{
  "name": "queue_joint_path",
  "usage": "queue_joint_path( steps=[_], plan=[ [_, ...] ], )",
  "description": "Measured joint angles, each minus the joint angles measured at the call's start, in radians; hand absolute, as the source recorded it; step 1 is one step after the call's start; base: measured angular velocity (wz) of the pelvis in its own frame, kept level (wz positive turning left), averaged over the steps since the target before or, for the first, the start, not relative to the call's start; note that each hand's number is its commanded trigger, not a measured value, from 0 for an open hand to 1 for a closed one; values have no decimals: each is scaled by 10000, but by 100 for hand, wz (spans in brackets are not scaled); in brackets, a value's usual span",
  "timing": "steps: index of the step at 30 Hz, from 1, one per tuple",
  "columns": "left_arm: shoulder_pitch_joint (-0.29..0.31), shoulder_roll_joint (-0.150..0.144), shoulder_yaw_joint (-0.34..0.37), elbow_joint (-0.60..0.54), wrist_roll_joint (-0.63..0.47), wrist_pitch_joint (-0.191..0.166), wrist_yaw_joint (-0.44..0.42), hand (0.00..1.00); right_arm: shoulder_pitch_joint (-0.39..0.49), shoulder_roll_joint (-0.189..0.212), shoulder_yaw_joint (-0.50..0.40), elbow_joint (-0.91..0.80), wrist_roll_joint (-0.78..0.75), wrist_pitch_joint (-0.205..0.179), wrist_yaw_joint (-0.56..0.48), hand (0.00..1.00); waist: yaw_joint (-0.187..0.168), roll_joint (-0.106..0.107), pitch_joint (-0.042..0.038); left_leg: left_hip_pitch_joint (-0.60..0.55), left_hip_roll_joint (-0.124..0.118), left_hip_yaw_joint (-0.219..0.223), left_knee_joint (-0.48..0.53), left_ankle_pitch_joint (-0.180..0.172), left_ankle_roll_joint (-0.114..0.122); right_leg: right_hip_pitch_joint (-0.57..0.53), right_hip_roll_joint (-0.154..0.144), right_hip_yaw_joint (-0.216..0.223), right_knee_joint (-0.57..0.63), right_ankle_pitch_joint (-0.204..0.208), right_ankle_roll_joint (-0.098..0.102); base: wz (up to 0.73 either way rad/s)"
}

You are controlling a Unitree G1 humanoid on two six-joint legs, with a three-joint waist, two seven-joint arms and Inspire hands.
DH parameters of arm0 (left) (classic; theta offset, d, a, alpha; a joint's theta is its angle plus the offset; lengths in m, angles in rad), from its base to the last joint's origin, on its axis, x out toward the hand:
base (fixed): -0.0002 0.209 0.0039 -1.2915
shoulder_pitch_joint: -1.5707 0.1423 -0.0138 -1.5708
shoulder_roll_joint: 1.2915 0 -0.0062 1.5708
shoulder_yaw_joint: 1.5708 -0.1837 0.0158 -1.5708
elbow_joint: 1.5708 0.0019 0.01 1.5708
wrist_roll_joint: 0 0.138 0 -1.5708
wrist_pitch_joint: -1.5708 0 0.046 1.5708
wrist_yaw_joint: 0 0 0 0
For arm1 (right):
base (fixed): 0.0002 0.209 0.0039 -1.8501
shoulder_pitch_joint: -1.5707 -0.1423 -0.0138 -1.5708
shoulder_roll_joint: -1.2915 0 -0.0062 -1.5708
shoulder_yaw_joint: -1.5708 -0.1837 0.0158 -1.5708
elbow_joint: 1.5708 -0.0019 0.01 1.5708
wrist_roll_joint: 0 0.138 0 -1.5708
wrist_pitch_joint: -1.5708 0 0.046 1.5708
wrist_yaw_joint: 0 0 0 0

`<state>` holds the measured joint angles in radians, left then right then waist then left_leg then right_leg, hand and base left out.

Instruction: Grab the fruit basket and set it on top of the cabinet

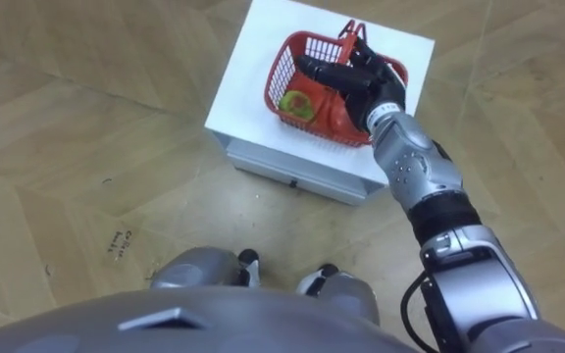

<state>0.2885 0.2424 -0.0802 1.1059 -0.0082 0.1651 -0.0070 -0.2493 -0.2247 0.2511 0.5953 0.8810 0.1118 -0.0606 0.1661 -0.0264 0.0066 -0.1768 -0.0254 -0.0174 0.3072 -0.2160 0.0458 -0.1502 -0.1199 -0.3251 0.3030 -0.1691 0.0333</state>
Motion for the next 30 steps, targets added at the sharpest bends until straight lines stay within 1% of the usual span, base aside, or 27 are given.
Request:
queue_joint_path(
  steps=[4,6,11,17,20,22,26,29,30],
  plan=[
    [-3,0,-3,-226,-37,-19,-19,0,226,-158,0,-636,-10,-15,-1,0,-25,-4,3,96,98,141,-80,-2,-4,44,115,181,-184,115,-3,-15],
    [-22,-2,-1,-274,-24,-25,-16,0,378,-191,-2,-953,-248,-73,-10,0,-134,-6,-1,148,126,174,-156,-3,-6,117,157,187,-314,159,-8,-3],
    [-17,-88,-2,-250,-24,0,-45,0,723,-235,0,-1552,-313,-83,-5,0,-213,-12,-2,345,126,351,-253,-4,-8,179,172,262,-326,159,-7,-8],
    [-33,-135,29,-265,-12,7,-157,0,949,-281,-12,-1807,-714,-83,115,0,-265,-15,-4,501,135,399,-398,-4,-7,302,193,284,-476,166,4,-2],
    [-33,-138,72,-267,-7,8,-260,0,1023,-281,-14,-1815,-831,-83,172,0,-265,-44,-20,514,135,399,-416,-4,-7,295,209,284,-518,166,5,0],
    [-26,-185,329,-263,4,10,-264,0,1115,-281,-64,-1815,-889,-83,195,0,-262,-91,-47,605,135,463,-502,-3,-9,320,239,356,-585,178,20,-9],
    [-20,-232,766,-259,-1,22,-262,0,1235,-283,-204,-1842,-1022,-83,192,0,-286,-165,-62,781,145,552,-588,-3,-9,440,288,484,-664,188,26,-6],
    [-97,-245,775,-263,12,33,-245,0,1572,-325,-476,-2387,-1048,-81,179,0,-424,-209,-60,818,143,586,-596,-3,-10,465,288,534,-667,188,26,-3],
    [-94,-263,774,-270,14,41,-231,0,1663,-350,-542,-2574,-1065,-83,173,0,-544,-215,-63,840,146,610,-599,-3,-10,486,288,538,-672,188,27,-6]
  ],
)
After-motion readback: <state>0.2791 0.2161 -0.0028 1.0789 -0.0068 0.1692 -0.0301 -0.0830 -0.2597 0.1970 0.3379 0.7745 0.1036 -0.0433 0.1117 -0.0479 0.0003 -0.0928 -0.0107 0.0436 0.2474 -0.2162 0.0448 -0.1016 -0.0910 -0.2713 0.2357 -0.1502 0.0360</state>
